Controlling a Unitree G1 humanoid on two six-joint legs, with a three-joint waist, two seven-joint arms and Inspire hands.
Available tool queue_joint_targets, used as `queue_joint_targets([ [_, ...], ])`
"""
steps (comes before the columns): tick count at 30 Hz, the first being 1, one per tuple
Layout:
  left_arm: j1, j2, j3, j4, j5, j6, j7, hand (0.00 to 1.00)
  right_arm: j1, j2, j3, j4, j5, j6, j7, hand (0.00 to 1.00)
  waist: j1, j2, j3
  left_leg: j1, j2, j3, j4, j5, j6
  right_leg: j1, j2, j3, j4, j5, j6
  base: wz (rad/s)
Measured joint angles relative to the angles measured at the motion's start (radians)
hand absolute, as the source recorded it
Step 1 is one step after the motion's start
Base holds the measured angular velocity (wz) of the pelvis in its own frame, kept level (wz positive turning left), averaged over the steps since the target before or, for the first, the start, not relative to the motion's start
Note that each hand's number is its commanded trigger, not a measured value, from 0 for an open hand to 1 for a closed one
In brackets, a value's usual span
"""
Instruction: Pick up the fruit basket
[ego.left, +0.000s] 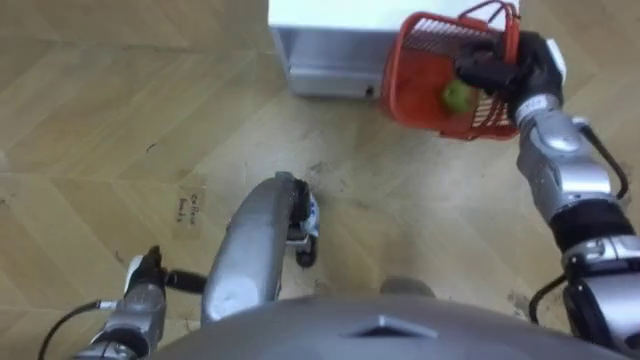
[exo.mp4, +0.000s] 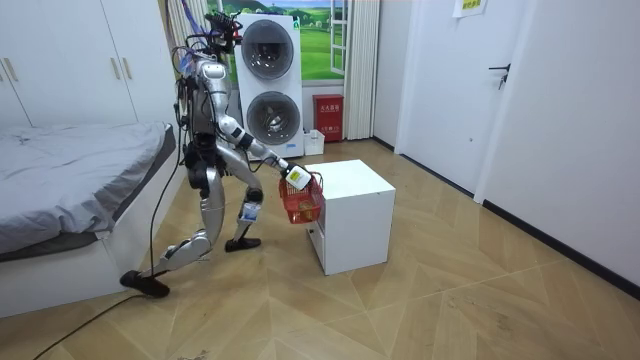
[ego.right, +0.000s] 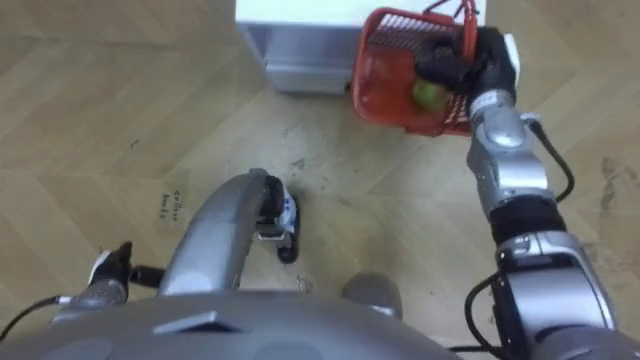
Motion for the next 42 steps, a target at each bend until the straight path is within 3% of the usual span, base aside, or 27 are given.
queue_joint_targets([
  [1, -0.002, 0.005, -0.006, -0.002, -0.001, -0.001, 0.014, 0.0, 0.011, 0.002, -0.008, -0.003, -0.028, 0.0, 0.005, 1.0, 0.002, 0.0, -0.0002, 0.062, 0.003, -0.011, -0.067, 0.016, -0.003, -0.038, 0.001, -0.005, 0.038, -0.015, -0.009, -0.29],
  [2, -0.002, 0.006, -0.004, -0.012, -0.002, 0.0, 0.022, 0.0, 0.025, 0.002, -0.019, -0.014, -0.055, 0.0, 0.008, 1.0, 0.002, 0.005, -0.0023, 0.115, 0.004, -0.032, -0.121, 0.029, -0.011, -0.095, 0.012, -0.017, 0.086, -0.113, -0.02, -0.3],
  [3, 0.0, 0.006, -0.004, -0.02, -0.003, -0.001, 0.027, 0.0, 0.035, 0.0, -0.023, -0.022, -0.066, 0.0, 0.009, 1.0, 0.003, 0.008, -0.0047, 0.136, 0.005, -0.046, -0.143, 0.036, -0.016, -0.124, 0.019, -0.027, 0.092, -0.161, -0.018, -0.19],
  [4, 0.0, 0.006, -0.004, -0.03, -0.01, -0.004, 0.036, 0.0, 0.051, -0.001, -0.026, -0.045, -0.085, 0.0, 0.008, 1.0, 0.0, 0.013, -0.0072, 0.17, 0.011, -0.071, -0.183, 0.05, -0.023, -0.18, 0.022, -0.057, 0.075, -0.244, -0.017, -0.1],
  [5, 0.0, 0.006, -0.004, -0.031, -0.011, -0.006, 0.037, 0.0, 0.055, -0.001, -0.026, -0.054, -0.091, 0.0, 0.008, 1.0, -0.002, 0.016, -0.0076, 0.189, 0.017, -0.08, -0.202, 0.056, -0.03, -0.209, 0.022, -0.073, 0.046, -0.278, -0.017, -0.08],
  [6, -0.001, 0.004, -0.004, -0.036, -0.01, -0.015, 0.036, 0.0, 0.065, -0.001, -0.027, -0.067, -0.102, 0.0, 0.001, 1.0, -0.009, 0.02, -0.008, 0.22, 0.027, -0.101, -0.233, 0.065, -0.046, -0.252, 0.025, -0.102, -0.051, -0.324, -0.018, 0.0],
  [7, -0.001, 0.002, 0.003, -0.043, -0.01, -0.021, 0.036, 0.0, 0.071, 0.0, -0.027, -0.08, -0.121, -0.003, -0.009, 1.0, -0.014, 0.021, -0.0088, 0.243, 0.038, -0.11, -0.246, 0.071, -0.055, -0.281, 0.025, -0.132, -0.186, -0.337, -0.022, 0.11],
  [8, -0.001, -0.001, 0.016, -0.052, -0.008, -0.024, 0.036, 0.0, 0.071, 0.001, -0.027, -0.09, -0.126, -0.007, -0.02, 1.0, -0.015, 0.019, -0.0112, 0.251, 0.051, -0.11, -0.234, 0.072, -0.058, -0.294, 0.03, -0.169, -0.314, -0.331, -0.026, 0.09],
  [9, 0.0, -0.004, 0.02, -0.053, -0.005, -0.024, 0.036, 0.0, 0.07, 0.001, -0.027, -0.094, -0.125, -0.008, -0.023, 1.0, -0.01, 0.022, -0.0164, 0.254, 0.061, -0.108, -0.228, 0.072, -0.066, -0.289, 0.033, -0.177, -0.33, -0.321, -0.038, -0.21],
  [10, 0.007, -0.012, 0.033, -0.058, 0.003, -0.025, 0.035, 0.0, 0.061, 0.001, -0.025, -0.101, -0.116, -0.008, -0.028, 1.0, 0.009, 0.031, -0.0217, 0.259, 0.083, -0.097, -0.228, 0.088, -0.093, -0.251, 0.064, -0.183, -0.391, -0.287, -0.059, -0.35],
  [11, 0.018, -0.015, 0.046, -0.056, 0.005, -0.027, 0.031, 0.0, 0.052, 0.006, -0.02, -0.11, -0.103, -0.009, -0.029, 1.0, 0.009, 0.036, -0.0205, 0.253, 0.094, -0.097, -0.25, 0.108, -0.12, -0.205, 0.088, -0.175, -0.46, -0.254, -0.066, -0.26],
  [12, 0.024, -0.015, 0.047, -0.056, 0.005, -0.027, 0.031, 0.0, 0.052, 0.007, -0.021, -0.121, -0.096, -0.011, -0.03, 1.0, 0.002, 0.035, -0.0209, 0.254, 0.087, -0.099, -0.303, 0.114, -0.118, -0.188, 0.092, -0.16, -0.489, -0.243, -0.063, 0.25],
  [13, 0.025, -0.016, 0.045, -0.059, 0.002, -0.026, 0.03, 0.0, 0.052, 0.003, -0.033, -0.141, -0.087, -0.02, -0.031, 1.0, -0.013, 0.032, -0.0191, 0.248, 0.067, -0.098, -0.434, 0.176, -0.101, -0.157, 0.093, -0.134, -0.54, -0.235, -0.056, 0.24],
  [14, 0.03, -0.02, 0.047, -0.058, 0.001, -0.025, 0.029, 0.0, 0.052, 0.007, -0.049, -0.162, -0.091, -0.022, -0.029, 1.0, -0.001, 0.026, -0.0207, 0.264, 0.066, -0.075, -0.481, 0.272, -0.081, -0.139, 0.089, -0.133, -0.569, -0.228, -0.049, 0.18],
  [16, 0.045, -0.028, 0.048, -0.058, 0.003, -0.023, 0.021, 0.0, 0.054, 0.009, -0.055, -0.211, -0.106, -0.023, -0.015, 1.0, 0.006, 0.024, -0.0202, 0.314, 0.058, -0.054, -0.538, 0.289, -0.071, -0.096, 0.085, -0.156, -0.635, -0.204, -0.038, -0.09],
  [19, 0.065, -0.03, 0.063, -0.059, 0.016, -0.015, 0.01, 0.0, 0.054, 0.017, -0.055, -0.273, -0.122, -0.025, 0.005, 1.0, 0.01, 0.022, -0.0202, 0.363, 0.054, -0.055, -0.574, 0.291, -0.07, -0.037, 0.088, -0.209, -0.699, -0.177, -0.031, -0.05],
  [32, 0.085, -0.045, 0.093, -0.061, 0.076, -0.006, -0.033, 0.0, 0.073, 0.044, -0.056, -0.277, -0.123, -0.024, 0.053, 1.0, 0.015, 0.009, -0.0206, 0.452, 0.06, -0.064, -0.617, 0.302, -0.087, 0.056, 0.106, -0.237, -0.739, -0.166, -0.043, 0.02],
  [42, 0.096, -0.045, 0.095, -0.056, 0.099, 0.002, -0.049, 0.0, 0.072, 0.047, -0.056, -0.292, -0.13, -0.024, 0.092, 1.0, 0.029, 0.008, -0.0215, 0.455, 0.047, -0.068, -0.615, 0.299, -0.084, 0.068, 0.1, -0.243, -0.732, -0.166, -0.043, 0.01],
])
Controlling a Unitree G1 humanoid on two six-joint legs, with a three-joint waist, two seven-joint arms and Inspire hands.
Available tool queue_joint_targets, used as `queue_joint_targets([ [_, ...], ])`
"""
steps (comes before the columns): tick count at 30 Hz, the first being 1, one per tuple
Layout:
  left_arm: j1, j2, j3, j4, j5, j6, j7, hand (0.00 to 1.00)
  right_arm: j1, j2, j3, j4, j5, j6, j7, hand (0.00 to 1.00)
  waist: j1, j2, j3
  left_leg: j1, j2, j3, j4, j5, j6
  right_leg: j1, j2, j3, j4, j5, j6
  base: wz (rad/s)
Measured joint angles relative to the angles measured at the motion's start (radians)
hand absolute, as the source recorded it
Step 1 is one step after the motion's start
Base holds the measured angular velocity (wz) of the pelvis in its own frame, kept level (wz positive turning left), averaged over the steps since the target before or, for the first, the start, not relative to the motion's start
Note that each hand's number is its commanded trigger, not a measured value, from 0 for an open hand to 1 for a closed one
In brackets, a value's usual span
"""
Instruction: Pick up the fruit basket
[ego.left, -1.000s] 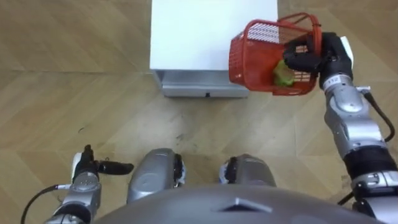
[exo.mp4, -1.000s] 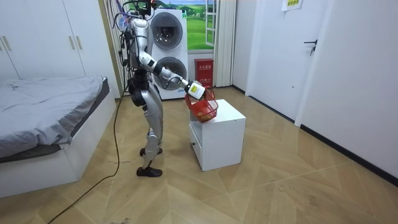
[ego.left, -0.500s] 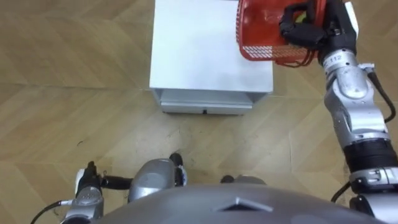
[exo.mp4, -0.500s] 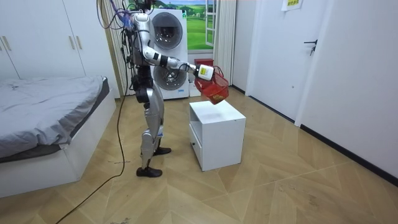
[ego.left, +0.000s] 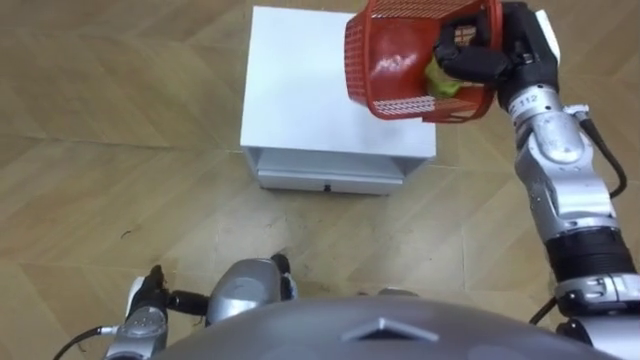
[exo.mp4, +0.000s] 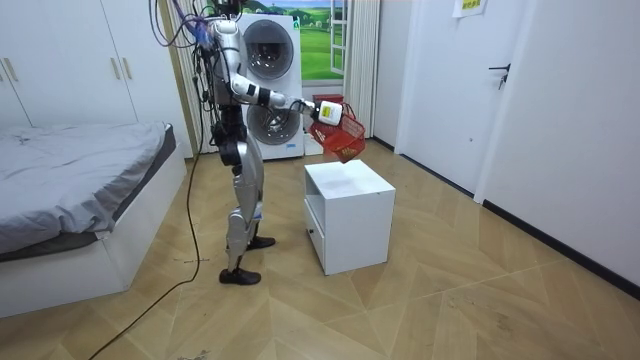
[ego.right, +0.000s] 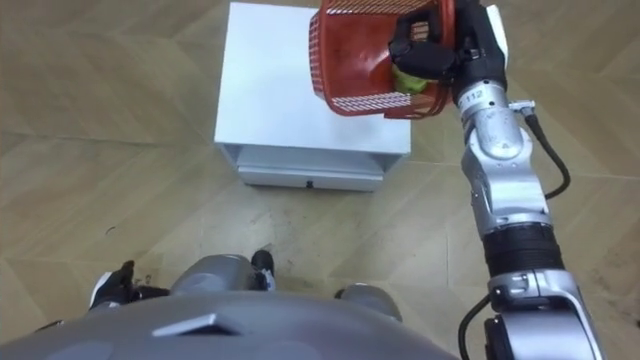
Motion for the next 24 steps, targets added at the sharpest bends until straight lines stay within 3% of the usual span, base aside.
queue_joint_targets([
  [3, -0.006, -0.012, 0.009, 0.0, 0.0, 0.012, 0.0, 0.0, 0.0, 0.003, -0.001, 0.0, -0.016, 0.006, -0.003, 1.0, 0.0, 0.001, -0.0005, -0.001, -0.011, 0.006, 0.0, -0.012, 0.013, -0.02, -0.02, -0.003, 0.052, -0.01, 0.015, 0.0],
  [6, 0.0, -0.011, 0.009, 0.0, 0.0, 0.012, -0.008, 0.0, 0.004, 0.014, 0.0, 0.015, -0.031, 0.026, 0.002, 1.0, -0.001, 0.002, 0.0017, 0.019, -0.027, 0.004, 0.003, -0.03, 0.036, -0.068, -0.064, -0.024, 0.22, -0.017, 0.026, 0.08],
  [7, -0.001, -0.008, 0.009, 0.0, 0.0, 0.012, -0.01, 0.0, 0.005, 0.016, 0.0, 0.021, -0.036, 0.036, 0.001, 1.0, -0.005, -0.002, 0.0048, 0.037, -0.04, 0.0, 0.011, -0.037, 0.045, -0.102, -0.098, -0.02, 0.334, -0.013, 0.021, 0.16],
  [8, -0.001, -0.005, 0.009, 0.0, 0.0, 0.012, -0.009, 0.0, 0.007, 0.016, 0.0, 0.021, -0.036, 0.041, 0.001, 1.0, -0.003, -0.003, 0.0085, 0.049, -0.052, -0.002, 0.025, -0.048, 0.054, -0.135, -0.127, -0.017, 0.43, 0.005, 0.018, 0.13],
  [9, 0.0, -0.005, 0.009, 0.0, 0.0, 0.011, -0.009, 0.0, 0.007, 0.016, 0.0, 0.02, -0.036, 0.042, 0.002, 1.0, -0.002, 0.0, 0.0089, 0.052, -0.054, -0.005, 0.034, -0.057, 0.059, -0.149, -0.138, -0.018, 0.468, 0.021, 0.014, 0.04],
  [11, 0.002, 0.002, 0.008, -0.003, 0.003, 0.01, -0.01, 0.0, 0.007, 0.016, -0.004, 0.02, -0.034, 0.042, 0.009, 1.0, -0.007, 0.023, 0.0107, 0.055, -0.056, -0.028, 0.07, -0.079, 0.084, -0.199, -0.149, -0.004, 0.557, 0.091, -0.001, 0.1],
  [12, -0.003, 0.007, 0.007, -0.004, 0.002, 0.01, -0.01, 0.0, 0.007, 0.016, -0.003, 0.02, -0.034, 0.042, 0.011, 1.0, -0.005, 0.025, 0.0117, 0.054, -0.057, -0.029, 0.07, -0.081, 0.088, -0.213, -0.146, 0.009, 0.562, 0.091, -0.001, 0.06],
  [13, -0.003, 0.019, 0.007, -0.008, 0.0, 0.01, -0.01, 0.0, 0.006, 0.017, -0.002, 0.02, -0.037, 0.042, 0.015, 1.0, 0.002, 0.027, 0.0108, 0.048, -0.054, -0.031, 0.071, -0.084, 0.094, -0.241, -0.122, 0.031, 0.551, 0.071, 0.004, 0.1],
  [15, -0.004, 0.025, 0.008, -0.032, 0.001, 0.01, -0.01, 0.0, 0.005, 0.016, -0.004, 0.024, -0.047, 0.042, 0.025, 1.0, -0.001, 0.035, 0.0142, 0.039, -0.053, -0.044, 0.075, -0.083, 0.102, -0.266, -0.09, 0.036, 0.489, 0.035, 0.008, 0.27],
  [18, -0.004, 0.023, -0.02, -0.057, -0.002, 0.01, -0.009, 0.0, -0.02, 0.016, 0.0, 0.102, -0.077, 0.042, 0.022, 1.0, 0.008, 0.043, 0.0111, 0.032, -0.059, -0.059, 0.073, -0.087, 0.111, -0.27, -0.036, 0.029, 0.275, 0.033, 0.003, 0.23],
  [19, -0.003, 0.022, -0.035, -0.064, -0.006, 0.008, -0.009, 0.0, -0.02, 0.016, 0.001, 0.117, -0.077, 0.043, 0.022, 1.0, 0.018, 0.049, 0.009, 0.033, -0.064, -0.072, 0.066, -0.086, 0.112, -0.26, -0.02, 0.03, 0.181, 0.047, 0.0, 0.23],
  [20, 0.0, 0.021, -0.039, -0.064, -0.005, 0.007, -0.007, 0.0, -0.021, 0.016, 0.001, 0.125, -0.075, 0.043, 0.021, 1.0, 0.024, 0.054, 0.0076, 0.039, -0.068, -0.076, 0.059, -0.086, 0.112, -0.247, -0.006, 0.033, 0.116, 0.087, -0.005, 0.19],
  [22, 0.017, 0.025, -0.038, -0.061, 0.0, 0.007, -0.002, 0.0, -0.024, 0.014, 0.0, 0.139, -0.073, 0.043, 0.021, 1.0, 0.029, 0.056, 0.0044, 0.054, -0.079, -0.083, 0.041, -0.086, 0.112, -0.211, 0.006, 0.029, 0.057, 0.155, -0.007, 0.11],
  [24, 0.039, 0.023, -0.039, -0.06, 0.001, 0.01, -0.001, 0.0, -0.037, 0.011, -0.001, 0.145, -0.065, 0.043, 0.021, 1.0, 0.031, 0.073, 0.0045, 0.068, -0.072, -0.087, 0.022, -0.086, 0.111, -0.183, 0.015, 0.027, 0.01, 0.164, -0.007, 0.04],
])
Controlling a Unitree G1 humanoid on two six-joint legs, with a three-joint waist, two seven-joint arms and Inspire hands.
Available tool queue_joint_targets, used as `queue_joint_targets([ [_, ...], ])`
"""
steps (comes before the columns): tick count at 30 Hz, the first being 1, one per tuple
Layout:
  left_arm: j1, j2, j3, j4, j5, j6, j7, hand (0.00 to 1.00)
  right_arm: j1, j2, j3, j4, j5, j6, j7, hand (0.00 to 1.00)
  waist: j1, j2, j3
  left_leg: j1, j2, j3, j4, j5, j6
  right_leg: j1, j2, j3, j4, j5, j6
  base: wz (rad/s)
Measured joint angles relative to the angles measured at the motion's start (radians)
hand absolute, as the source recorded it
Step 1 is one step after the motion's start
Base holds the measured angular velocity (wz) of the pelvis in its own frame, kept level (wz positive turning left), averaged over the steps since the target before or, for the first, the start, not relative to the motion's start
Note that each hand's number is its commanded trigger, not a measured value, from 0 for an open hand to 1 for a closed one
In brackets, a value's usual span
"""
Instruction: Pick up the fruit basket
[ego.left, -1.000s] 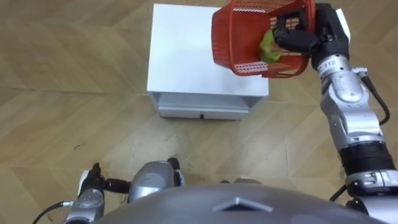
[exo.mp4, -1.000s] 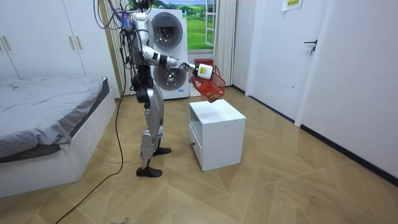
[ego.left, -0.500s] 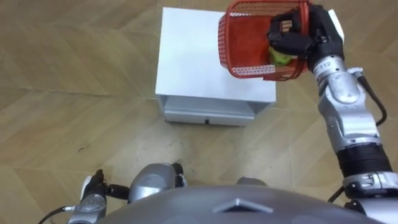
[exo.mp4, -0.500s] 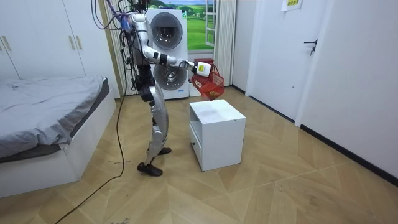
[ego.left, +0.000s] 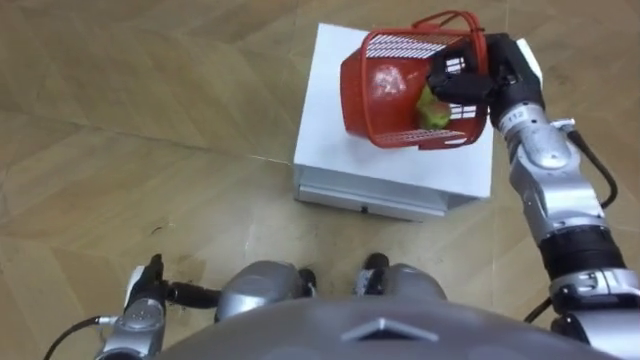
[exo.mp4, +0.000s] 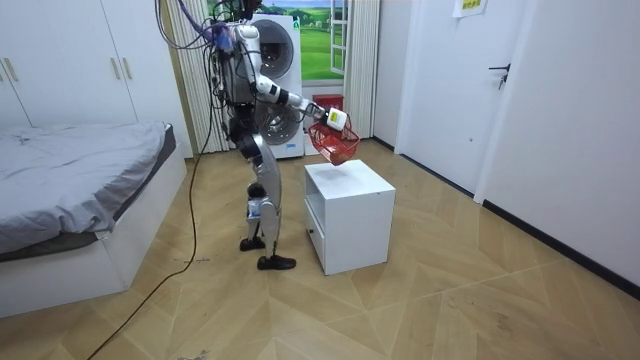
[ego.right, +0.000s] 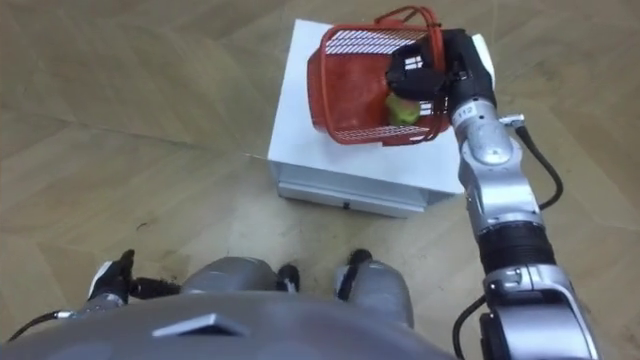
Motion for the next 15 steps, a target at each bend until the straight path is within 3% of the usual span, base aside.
queue_joint_targets([
  [3, 0.025, 0.001, 0.004, 0.014, 0.02, 0.008, 0.0, 0.0, -0.021, 0.0, 0.002, 0.021, 0.003, -0.002, 0.0, 1.0, 0.003, 0.006, -0.0001, 0.014, 0.006, -0.01, -0.025, 0.002, -0.004, 0.019, 0.005, -0.02, -0.019, 0.0, -0.001, 0.09],
  [7, 0.04, -0.002, -0.002, 0.015, 0.04, 0.045, -0.009, 0.0, -0.078, 0.0, 0.003, 0.126, 0.003, -0.001, -0.006, 1.0, 0.004, 0.002, 0.0003, 0.016, 0.007, -0.022, -0.034, 0.002, -0.005, 0.023, 0.006, -0.036, -0.022, -0.003, 0.0, 0.09],
  [15, 0.037, 0.004, -0.012, 0.026, 0.038, 0.062, -0.03, 0.0, -0.171, 0.0, 0.002, 0.316, 0.074, -0.002, -0.017, 1.0, 0.016, 0.007, 0.0057, -0.005, 0.003, -0.029, -0.035, 0.002, -0.004, 0.006, 0.003, -0.062, -0.02, -0.004, 0.001, 0.04],
])
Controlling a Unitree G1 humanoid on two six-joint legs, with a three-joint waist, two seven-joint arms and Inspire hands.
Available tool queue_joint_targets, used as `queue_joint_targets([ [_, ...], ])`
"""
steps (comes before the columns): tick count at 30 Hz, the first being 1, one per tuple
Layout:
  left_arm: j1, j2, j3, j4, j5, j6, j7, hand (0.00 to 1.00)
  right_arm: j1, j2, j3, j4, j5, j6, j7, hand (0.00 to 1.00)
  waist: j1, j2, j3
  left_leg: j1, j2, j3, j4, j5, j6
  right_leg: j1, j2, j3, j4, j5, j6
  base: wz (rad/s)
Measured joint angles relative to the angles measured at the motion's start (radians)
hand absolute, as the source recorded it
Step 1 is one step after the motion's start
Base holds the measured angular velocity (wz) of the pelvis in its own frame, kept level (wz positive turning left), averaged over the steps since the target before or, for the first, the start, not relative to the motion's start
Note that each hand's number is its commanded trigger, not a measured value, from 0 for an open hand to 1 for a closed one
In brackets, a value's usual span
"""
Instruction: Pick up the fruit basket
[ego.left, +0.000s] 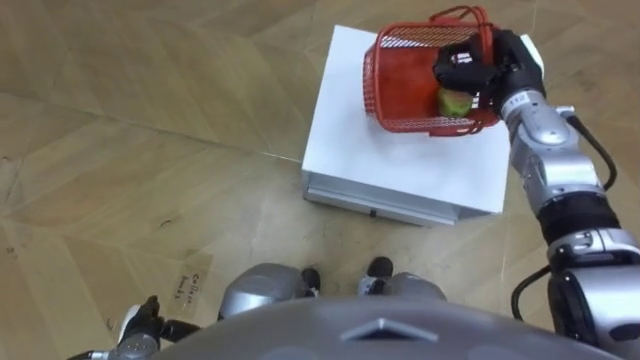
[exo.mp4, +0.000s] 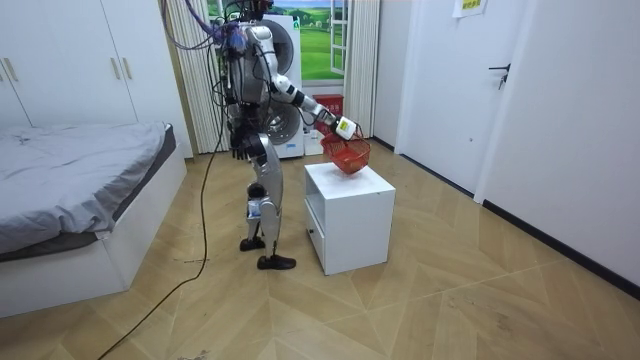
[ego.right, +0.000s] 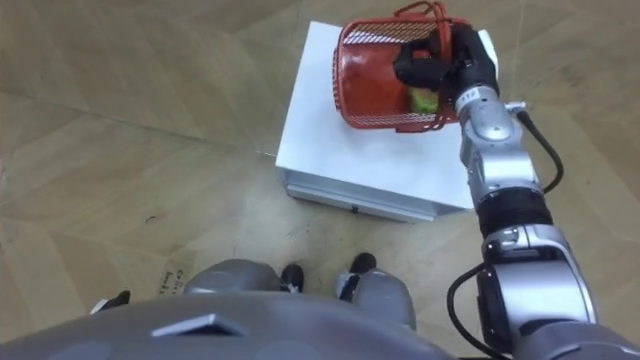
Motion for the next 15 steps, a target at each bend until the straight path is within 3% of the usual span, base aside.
queue_joint_targets([
  [9, -0.01, -0.001, -0.04, 0.025, -0.008, 0.0, -0.019, 0.0, -0.007, 0.0, -0.001, 0.033, 0.0, -0.001, -0.027, 1.0, 0.005, 0.018, 0.0079, -0.053, -0.003, -0.008, 0.017, 0.0, 0.0, -0.047, -0.011, -0.012, 0.004, -0.004, -0.002, 0.03],
  [10, -0.01, -0.003, -0.04, 0.034, -0.009, 0.001, -0.019, 0.0, -0.007, 0.0, -0.001, 0.033, 0.0, -0.004, -0.027, 0.93, 0.005, 0.02, 0.0073, -0.052, -0.004, -0.008, 0.017, 0.0, 0.0, -0.046, -0.013, -0.014, 0.004, -0.006, -0.002, 0.0],
  [11, -0.01, -0.005, -0.04, 0.036, -0.01, 0.004, -0.019, 0.0, -0.007, 0.0, -0.001, 0.032, 0.0, -0.009, -0.028, 0.28, 0.005, 0.022, 0.0081, -0.053, -0.004, -0.008, 0.017, 0.0, 0.0, -0.047, -0.014, -0.015, 0.005, -0.006, -0.001, 0.0],
  [12, -0.01, -0.007, -0.04, 0.037, -0.01, 0.005, -0.019, 0.0, -0.007, 0.001, -0.001, 0.032, 0.0, -0.01, -0.029, 0.0, 0.005, 0.023, 0.0084, -0.054, -0.004, -0.008, 0.017, 0.0, 0.0, -0.047, -0.014, -0.016, 0.005, -0.006, -0.001, 0.0],
  [15, -0.01, -0.012, -0.042, 0.036, -0.01, 0.014, -0.018, 0.0, -0.007, 0.005, 0.0, 0.033, 0.0, -0.01, -0.037, 0.0, 0.006, 0.024, 0.0081, -0.055, -0.004, -0.008, 0.017, 0.0, 0.0, -0.048, -0.015, -0.017, 0.006, -0.006, -0.001, 0.0],
])
